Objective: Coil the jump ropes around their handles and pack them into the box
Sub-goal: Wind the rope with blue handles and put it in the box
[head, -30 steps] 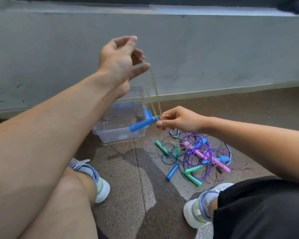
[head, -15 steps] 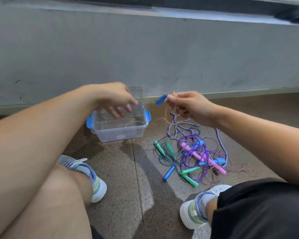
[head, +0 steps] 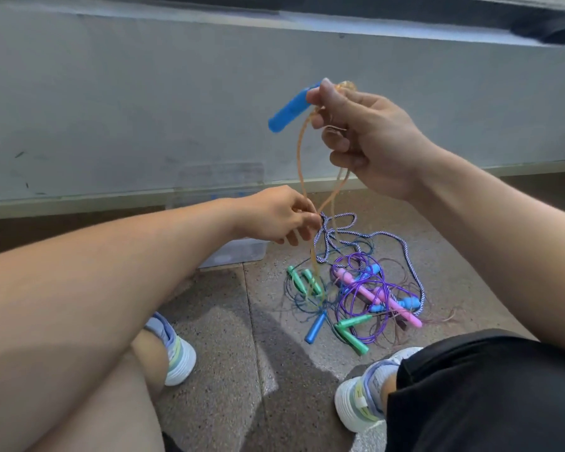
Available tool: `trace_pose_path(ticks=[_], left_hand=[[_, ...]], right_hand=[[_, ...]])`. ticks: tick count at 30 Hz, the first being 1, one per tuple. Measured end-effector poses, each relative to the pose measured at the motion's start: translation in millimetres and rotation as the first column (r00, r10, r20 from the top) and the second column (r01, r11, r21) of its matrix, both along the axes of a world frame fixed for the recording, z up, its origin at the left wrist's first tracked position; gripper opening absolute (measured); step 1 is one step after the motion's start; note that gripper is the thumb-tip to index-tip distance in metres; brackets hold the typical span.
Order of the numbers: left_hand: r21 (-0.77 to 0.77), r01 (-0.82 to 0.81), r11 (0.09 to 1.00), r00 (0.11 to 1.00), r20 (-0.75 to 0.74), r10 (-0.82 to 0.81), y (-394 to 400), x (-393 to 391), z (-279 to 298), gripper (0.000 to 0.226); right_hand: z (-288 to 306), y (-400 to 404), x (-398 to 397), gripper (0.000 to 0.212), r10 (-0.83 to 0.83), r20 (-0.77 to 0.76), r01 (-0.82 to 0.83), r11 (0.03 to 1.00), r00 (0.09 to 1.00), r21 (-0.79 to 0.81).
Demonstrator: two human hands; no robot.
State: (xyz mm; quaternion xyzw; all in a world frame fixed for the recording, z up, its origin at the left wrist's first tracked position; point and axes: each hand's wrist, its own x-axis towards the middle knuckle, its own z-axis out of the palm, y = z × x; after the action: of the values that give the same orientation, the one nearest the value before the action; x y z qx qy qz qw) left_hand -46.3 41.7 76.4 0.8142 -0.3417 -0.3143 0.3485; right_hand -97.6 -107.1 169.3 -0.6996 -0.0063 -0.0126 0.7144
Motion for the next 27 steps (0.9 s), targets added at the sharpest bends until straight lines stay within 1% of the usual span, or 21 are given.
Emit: trace_pose_path(ticks=[2,3,4,6,7,8,10,11,12,13,15,16,18,20,22,24,27], left_hand=[[-0.003,-0.030,1.000,0.998,-0.047,0.029,0,1,0,0.027],[0.000,-0.048,0.999,0.997,-0.068,0.048,0,2,1,0.030],[0.003,-0.065,0.998,0.995,-0.080,0.065,1,3,2,0.032],[0.023,-0.082,0.996,0.995,-0.055,0.083,5,8,4,0.035],[0.029,-0.095,0.995,0.995,-0.032,0.096,7,11,6,0.037],[0.022,-0.121,0.992,0.992,-0.021,0.122,9,13,8,0.040],[-0.042,-0.214,0.976,0.976,-0.054,0.211,13,15,11,0.044],[-0.088,-0.269,0.959,0.961,-0.096,0.261,14,16,13,0.045],[-0.133,-0.326,0.936,0.940,-0.155,0.305,14,16,15,0.045],[-0.177,-0.384,0.906,0.911,-0.232,0.341,14,16,18,0.044],[-0.246,-0.504,0.828,0.831,-0.399,0.387,12,15,24,0.042],[-0.269,-0.559,0.784,0.787,-0.470,0.400,11,14,27,0.042],[-0.312,-0.648,0.695,0.709,-0.580,0.401,9,14,34,0.042],[-0.354,-0.721,0.595,0.646,-0.655,0.393,7,14,40,0.044],[-0.386,-0.784,0.487,0.588,-0.713,0.382,9,17,45,0.046],[-0.405,-0.835,0.373,0.533,-0.765,0.363,13,21,51,0.047],[-0.424,-0.884,0.195,0.467,-0.815,0.344,26,33,60,0.050]], right_hand=[[-4,-8,3,0.021,-0.061,0.036,0.064,0.994,0.998,-0.091],[-8,-15,5,0.024,-0.099,0.053,0.107,0.976,0.994,-0.188],[-13,-21,6,0.031,-0.133,0.062,0.146,0.937,0.989,-0.318],[-28,-38,7,0.049,-0.169,0.038,0.159,0.794,0.985,-0.587],[-35,-47,7,0.048,-0.177,-0.007,0.125,0.723,0.984,-0.680],[-42,-55,6,0.041,-0.180,-0.076,0.065,0.666,0.981,-0.744],[-55,-65,5,0.028,-0.186,-0.240,-0.089,0.584,0.953,-0.807],[-60,-65,4,0.025,-0.184,-0.292,-0.141,0.568,0.939,-0.811],[-67,-64,4,0.023,-0.177,-0.315,-0.159,0.582,0.932,-0.798],[-73,-61,2,0.021,-0.156,-0.320,-0.155,0.632,0.935,-0.760],[-85,-51,0,0.020,-0.078,-0.321,-0.147,0.772,0.944,-0.619],[-89,-45,-2,0.020,-0.028,-0.322,-0.161,0.822,0.946,-0.545],[-96,-36,-4,0.021,0.073,-0.337,-0.229,0.863,0.939,-0.451],[-102,-29,-5,0.025,0.173,-0.377,-0.330,0.852,0.910,-0.407],[-105,-26,-7,0.028,0.243,-0.415,-0.419,0.810,0.877,-0.410],[-108,-26,-8,0.031,0.275,-0.447,-0.478,0.755,0.852,-0.448],[-122,-33,-10,0.025,0.283,-0.489,-0.532,0.679,0.825,-0.505]])
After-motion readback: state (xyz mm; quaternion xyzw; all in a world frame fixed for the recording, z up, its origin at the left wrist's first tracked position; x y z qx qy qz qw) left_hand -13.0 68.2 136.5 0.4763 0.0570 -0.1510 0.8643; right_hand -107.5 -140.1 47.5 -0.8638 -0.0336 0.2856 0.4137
